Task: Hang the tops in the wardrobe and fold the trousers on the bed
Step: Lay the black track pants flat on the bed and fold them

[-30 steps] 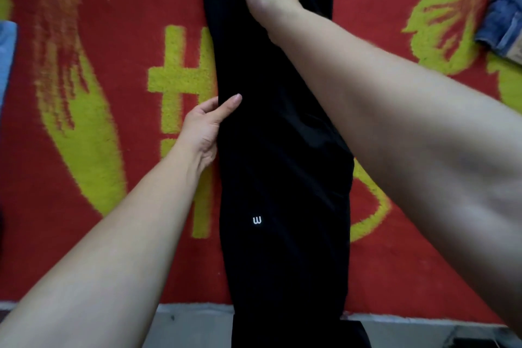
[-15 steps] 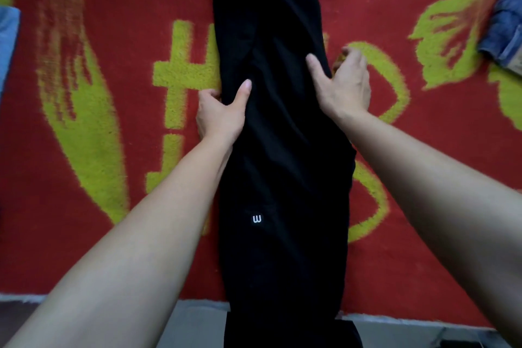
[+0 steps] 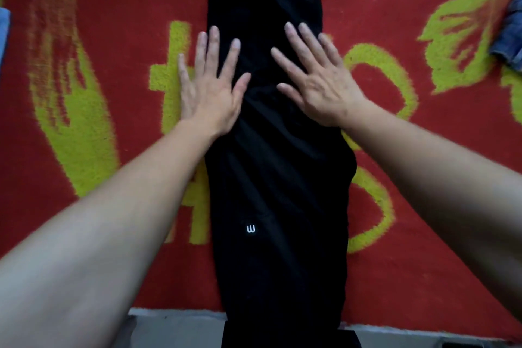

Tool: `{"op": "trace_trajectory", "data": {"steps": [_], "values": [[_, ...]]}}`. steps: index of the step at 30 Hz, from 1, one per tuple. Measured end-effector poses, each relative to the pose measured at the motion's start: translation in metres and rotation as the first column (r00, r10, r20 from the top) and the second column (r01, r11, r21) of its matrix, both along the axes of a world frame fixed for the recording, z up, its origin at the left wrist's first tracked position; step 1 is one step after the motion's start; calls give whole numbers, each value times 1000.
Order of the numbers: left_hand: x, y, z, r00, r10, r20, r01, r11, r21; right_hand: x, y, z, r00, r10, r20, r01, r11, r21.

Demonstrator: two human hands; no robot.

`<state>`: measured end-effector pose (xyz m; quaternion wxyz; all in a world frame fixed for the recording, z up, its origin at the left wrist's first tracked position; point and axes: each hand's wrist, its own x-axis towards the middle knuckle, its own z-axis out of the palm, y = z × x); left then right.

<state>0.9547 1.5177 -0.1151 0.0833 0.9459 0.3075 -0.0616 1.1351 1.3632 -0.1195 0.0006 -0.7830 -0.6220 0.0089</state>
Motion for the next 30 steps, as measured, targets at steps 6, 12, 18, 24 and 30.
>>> {"op": "trace_trajectory", "data": {"steps": [6, 12, 18, 24, 30], "values": [[6, 18, -21, 995, 18, -101, -18, 1000, 2, 47, 23, -1, 982, -187, -1, 183, 963, -200], [4, 17, -24, 996, 24, -88, -24, 1000, 1, -1, 7, 1, 997, -78, -20, 78, 997, 10], [6, 20, -24, 995, 24, -99, -27, 999, -30, 26, 33, -9, 991, -117, -64, 105, 981, -162], [8, 23, -18, 987, 5, -160, -15, 998, -60, 30, 39, -6, 982, -148, -119, 107, 949, -297], [12, 28, -10, 980, 0, -200, -35, 984, -172, 25, 39, 0, 969, -175, -176, 128, 960, -248]]}}
